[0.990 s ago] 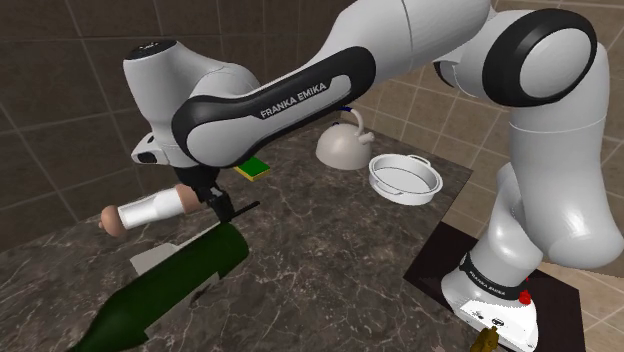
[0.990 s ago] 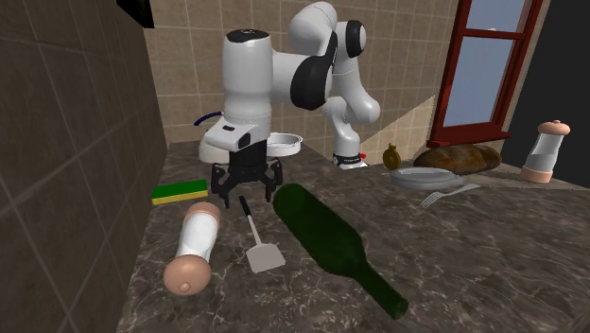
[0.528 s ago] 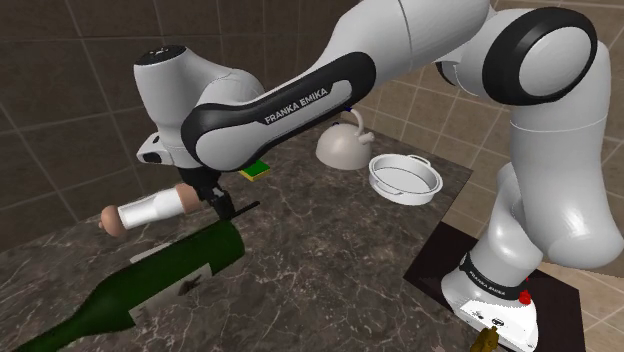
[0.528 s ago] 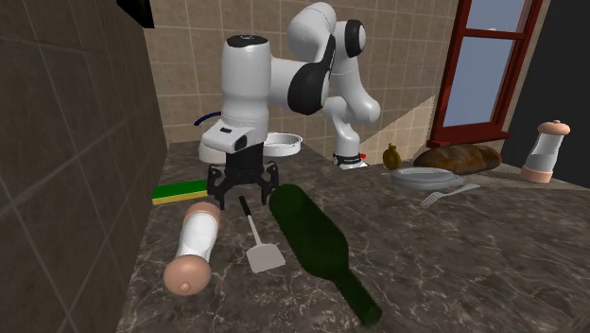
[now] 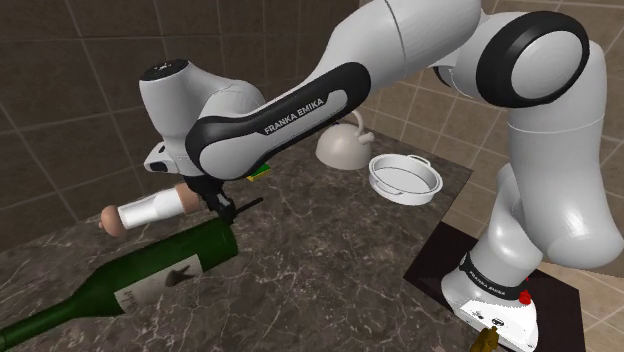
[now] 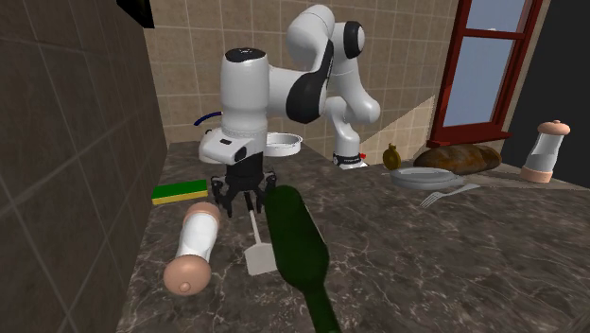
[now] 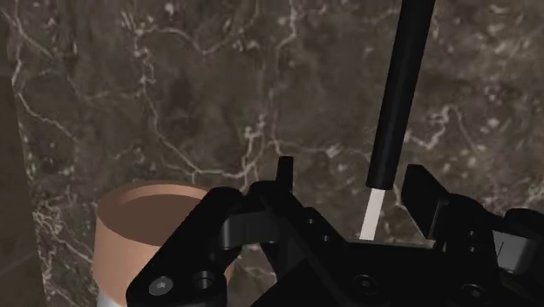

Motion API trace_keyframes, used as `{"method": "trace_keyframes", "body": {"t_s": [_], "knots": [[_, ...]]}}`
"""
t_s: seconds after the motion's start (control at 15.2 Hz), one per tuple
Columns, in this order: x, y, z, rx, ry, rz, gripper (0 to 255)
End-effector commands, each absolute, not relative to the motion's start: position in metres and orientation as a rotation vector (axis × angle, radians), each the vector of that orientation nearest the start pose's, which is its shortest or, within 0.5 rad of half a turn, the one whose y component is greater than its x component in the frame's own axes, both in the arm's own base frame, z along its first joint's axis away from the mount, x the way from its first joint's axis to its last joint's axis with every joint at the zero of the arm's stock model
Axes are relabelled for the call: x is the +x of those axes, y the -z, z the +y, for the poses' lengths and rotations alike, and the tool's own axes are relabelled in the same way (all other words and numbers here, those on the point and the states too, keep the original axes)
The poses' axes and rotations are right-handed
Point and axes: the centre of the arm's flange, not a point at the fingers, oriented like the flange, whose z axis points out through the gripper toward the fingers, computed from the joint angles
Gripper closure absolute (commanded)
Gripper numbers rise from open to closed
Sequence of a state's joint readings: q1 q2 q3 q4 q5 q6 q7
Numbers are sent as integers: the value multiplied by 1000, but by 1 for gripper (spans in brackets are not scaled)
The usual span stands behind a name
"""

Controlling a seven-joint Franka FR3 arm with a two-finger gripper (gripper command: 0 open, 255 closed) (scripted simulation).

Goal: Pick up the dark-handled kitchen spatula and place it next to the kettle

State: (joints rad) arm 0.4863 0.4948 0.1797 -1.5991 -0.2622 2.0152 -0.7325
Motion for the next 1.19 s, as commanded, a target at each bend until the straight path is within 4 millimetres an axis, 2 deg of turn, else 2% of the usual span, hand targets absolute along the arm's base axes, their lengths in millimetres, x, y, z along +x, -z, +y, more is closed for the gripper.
{"method": "trace_keyframes", "body": {"t_s": [0.0, 0.2, 0.46, 0.53, 1.12], "knots": [[544, -334, 402, -2380, -140, -2248, 255], [543, -334, 395, -2380, -140, -2249, 255], [543, -333, 394, -2379, -140, -2249, 255], [544, -335, 399, -2380, -140, -2248, 255], [544, -382, 399, -2380, -140, -2248, 255]]}}
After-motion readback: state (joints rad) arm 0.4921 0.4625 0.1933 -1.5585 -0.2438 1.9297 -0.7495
